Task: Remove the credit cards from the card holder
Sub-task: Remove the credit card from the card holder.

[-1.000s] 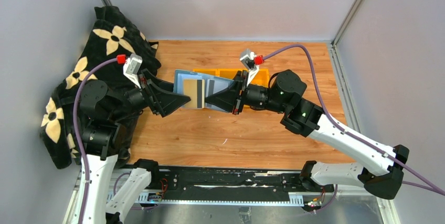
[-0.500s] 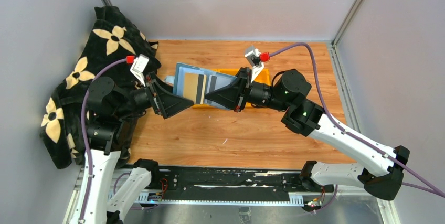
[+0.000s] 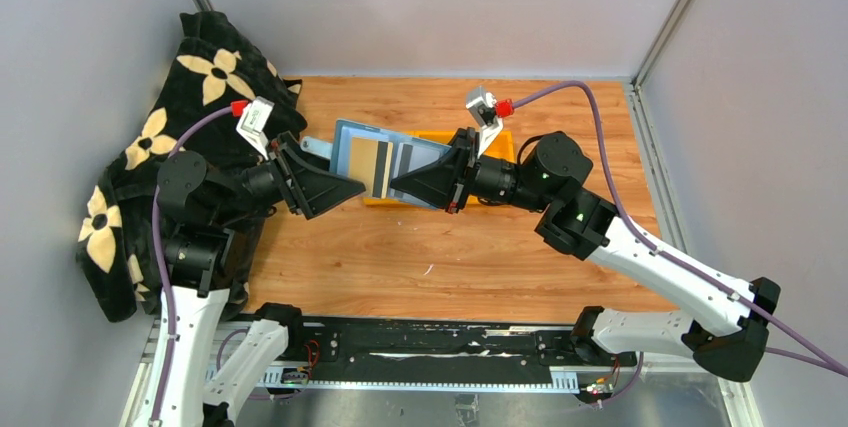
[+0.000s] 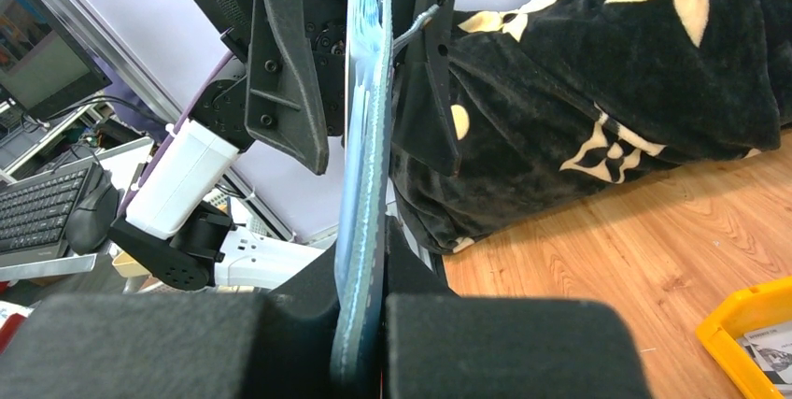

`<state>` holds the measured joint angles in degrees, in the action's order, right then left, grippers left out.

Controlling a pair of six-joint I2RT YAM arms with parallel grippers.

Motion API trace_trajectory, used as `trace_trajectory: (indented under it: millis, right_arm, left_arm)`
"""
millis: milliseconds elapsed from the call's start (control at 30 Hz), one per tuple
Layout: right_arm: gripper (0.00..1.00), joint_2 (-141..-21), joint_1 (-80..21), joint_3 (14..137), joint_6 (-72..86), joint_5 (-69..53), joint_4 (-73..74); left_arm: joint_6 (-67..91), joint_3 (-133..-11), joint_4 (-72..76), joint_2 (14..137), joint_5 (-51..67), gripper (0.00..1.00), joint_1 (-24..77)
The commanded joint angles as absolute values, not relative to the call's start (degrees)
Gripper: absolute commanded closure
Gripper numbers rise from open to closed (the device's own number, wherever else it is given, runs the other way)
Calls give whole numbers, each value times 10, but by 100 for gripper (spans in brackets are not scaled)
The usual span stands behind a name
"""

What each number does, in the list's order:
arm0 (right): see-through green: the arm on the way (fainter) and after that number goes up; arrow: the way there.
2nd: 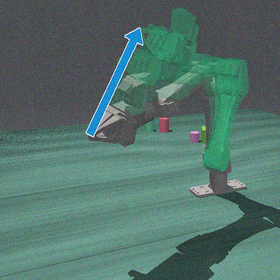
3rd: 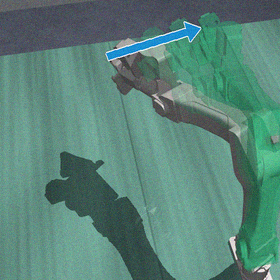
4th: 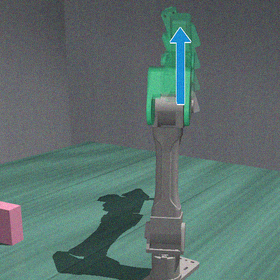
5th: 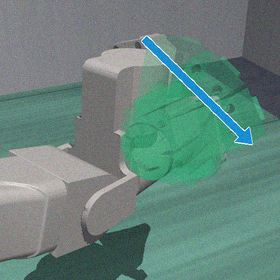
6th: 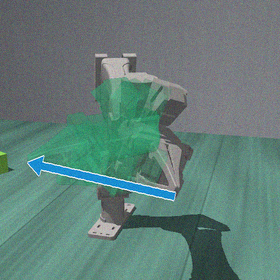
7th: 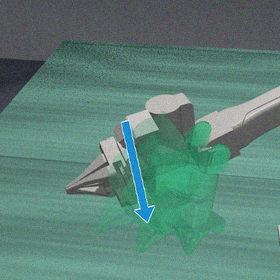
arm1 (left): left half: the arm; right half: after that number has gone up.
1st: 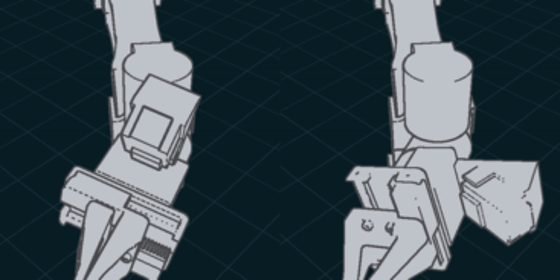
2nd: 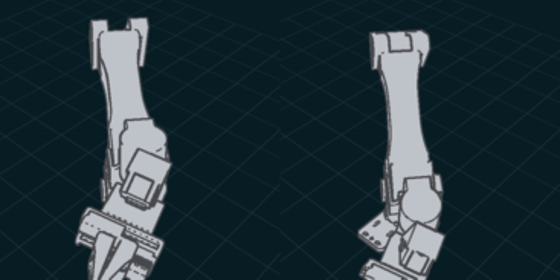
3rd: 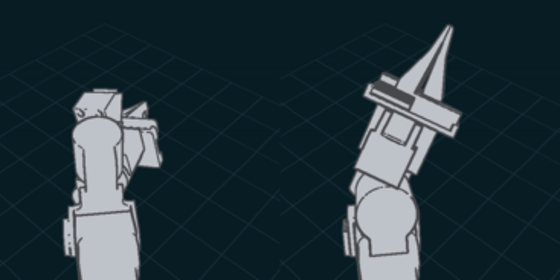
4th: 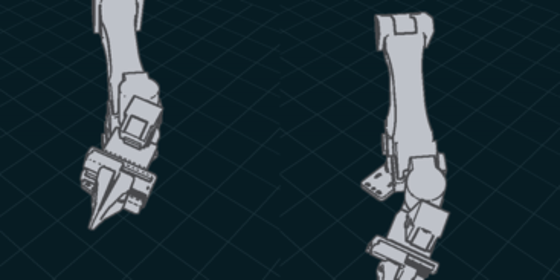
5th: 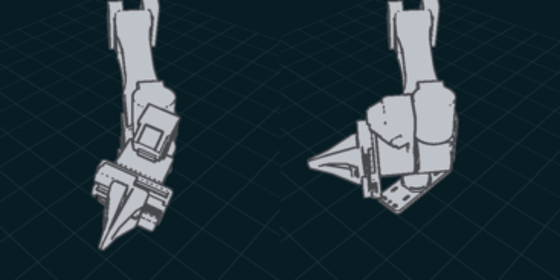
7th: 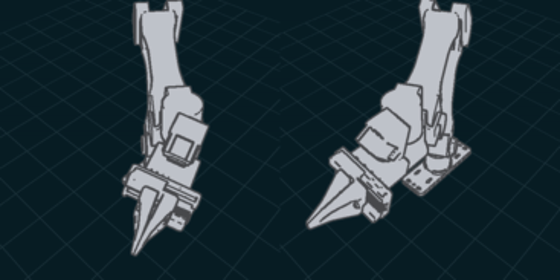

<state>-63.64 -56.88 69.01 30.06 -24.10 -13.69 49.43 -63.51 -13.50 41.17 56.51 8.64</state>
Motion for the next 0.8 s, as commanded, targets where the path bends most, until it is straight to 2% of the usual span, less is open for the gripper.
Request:
trace_trajectory:
  millis: [0, 133, 367, 500, 767]
  right_arm:
    - [100, -639, -563, 687, 312, -239, -159]
    - [100, -642, -563, 685, 321, -239, -166]
    - [100, -652, -563, 678, 337, -242, -182]
    - [100, -658, -563, 671, 353, -236, -197]
    - [100, -667, -563, 664, 385, -230, -217]
  left_arm:
    - [485, -652, -128, 408, 553, 32, 85]
    - [482, -661, -129, 410, 539, 43, 85]
    - [481, -673, -124, 418, 539, 48, 85]
    - [466, -675, -125, 420, 551, 61, 85]
    - [426, -686, -146, 417, 533, 78, 85]
